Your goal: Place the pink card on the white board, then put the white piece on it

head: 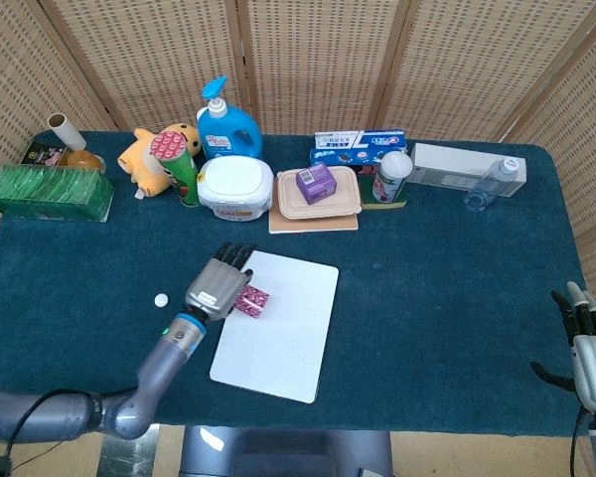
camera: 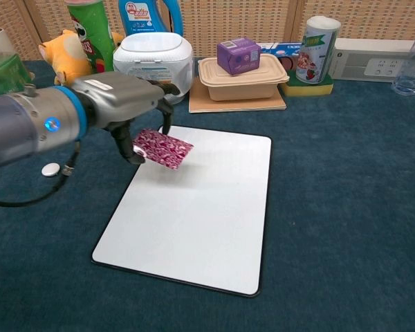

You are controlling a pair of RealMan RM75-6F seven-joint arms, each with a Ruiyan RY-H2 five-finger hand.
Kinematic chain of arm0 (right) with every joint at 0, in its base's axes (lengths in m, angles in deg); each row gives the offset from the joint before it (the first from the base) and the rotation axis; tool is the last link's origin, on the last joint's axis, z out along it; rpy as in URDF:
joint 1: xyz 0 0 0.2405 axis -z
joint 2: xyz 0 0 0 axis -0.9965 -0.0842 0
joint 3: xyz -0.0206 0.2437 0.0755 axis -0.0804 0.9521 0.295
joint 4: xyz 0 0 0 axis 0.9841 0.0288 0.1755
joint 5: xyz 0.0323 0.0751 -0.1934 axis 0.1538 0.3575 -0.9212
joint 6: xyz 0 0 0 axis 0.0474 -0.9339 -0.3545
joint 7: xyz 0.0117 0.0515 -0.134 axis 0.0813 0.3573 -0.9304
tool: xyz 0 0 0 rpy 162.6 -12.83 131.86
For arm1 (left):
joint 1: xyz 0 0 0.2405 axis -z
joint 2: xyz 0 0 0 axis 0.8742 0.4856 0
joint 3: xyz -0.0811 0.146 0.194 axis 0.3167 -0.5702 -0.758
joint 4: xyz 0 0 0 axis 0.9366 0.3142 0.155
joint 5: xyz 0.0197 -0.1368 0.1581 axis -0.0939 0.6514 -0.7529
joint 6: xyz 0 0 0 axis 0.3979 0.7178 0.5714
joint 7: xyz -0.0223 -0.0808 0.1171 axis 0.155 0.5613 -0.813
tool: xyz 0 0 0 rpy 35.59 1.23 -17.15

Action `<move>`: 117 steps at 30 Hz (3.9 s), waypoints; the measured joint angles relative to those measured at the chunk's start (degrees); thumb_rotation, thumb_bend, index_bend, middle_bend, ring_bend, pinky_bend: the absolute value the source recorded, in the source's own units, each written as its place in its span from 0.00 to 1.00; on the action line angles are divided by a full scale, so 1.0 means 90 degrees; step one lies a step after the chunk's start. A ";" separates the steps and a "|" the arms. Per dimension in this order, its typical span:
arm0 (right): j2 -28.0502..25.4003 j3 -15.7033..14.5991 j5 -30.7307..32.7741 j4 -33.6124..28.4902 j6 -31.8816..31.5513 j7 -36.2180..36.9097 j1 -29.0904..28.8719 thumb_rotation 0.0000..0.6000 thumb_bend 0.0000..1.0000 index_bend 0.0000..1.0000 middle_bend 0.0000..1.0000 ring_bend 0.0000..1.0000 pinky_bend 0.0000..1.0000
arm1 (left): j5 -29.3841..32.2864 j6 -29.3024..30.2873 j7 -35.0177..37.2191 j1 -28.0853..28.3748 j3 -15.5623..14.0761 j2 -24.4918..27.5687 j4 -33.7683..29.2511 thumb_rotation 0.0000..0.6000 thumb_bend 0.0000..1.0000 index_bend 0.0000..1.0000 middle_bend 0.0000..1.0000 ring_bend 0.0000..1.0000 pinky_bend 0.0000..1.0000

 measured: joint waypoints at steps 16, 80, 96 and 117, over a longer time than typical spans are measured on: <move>-0.0187 -0.0010 -0.0018 -0.0045 0.0071 0.0337 -0.0013 1.00 0.00 0.06 0.00 0.00 0.00 | 0.1313 0.0390 -0.0763 0.0903 0.0171 -0.1177 0.0766 1.00 0.11 0.04 0.00 0.00 0.06; 0.0030 -0.0116 -0.0038 -0.0027 0.0203 0.0004 -0.0084 1.00 0.00 0.07 0.00 0.00 0.00 | -0.1283 0.0162 0.3022 -0.1716 -0.1108 0.0666 0.1495 1.00 0.23 0.36 0.00 0.00 0.06; -0.0006 -0.0112 -0.0024 -0.0025 0.0224 0.0069 -0.0095 1.00 0.00 0.07 0.00 0.00 0.00 | -0.1336 0.0025 0.2929 -0.1768 -0.0938 0.0465 0.1688 1.00 0.29 0.52 0.00 0.00 0.06; -0.0029 -0.0110 0.0005 -0.0039 0.0235 0.0089 -0.0095 1.00 0.00 0.07 0.00 0.00 0.00 | -0.1437 -0.0086 0.2038 -0.1137 -0.0406 0.0532 0.0494 1.00 0.29 0.52 0.00 0.00 0.06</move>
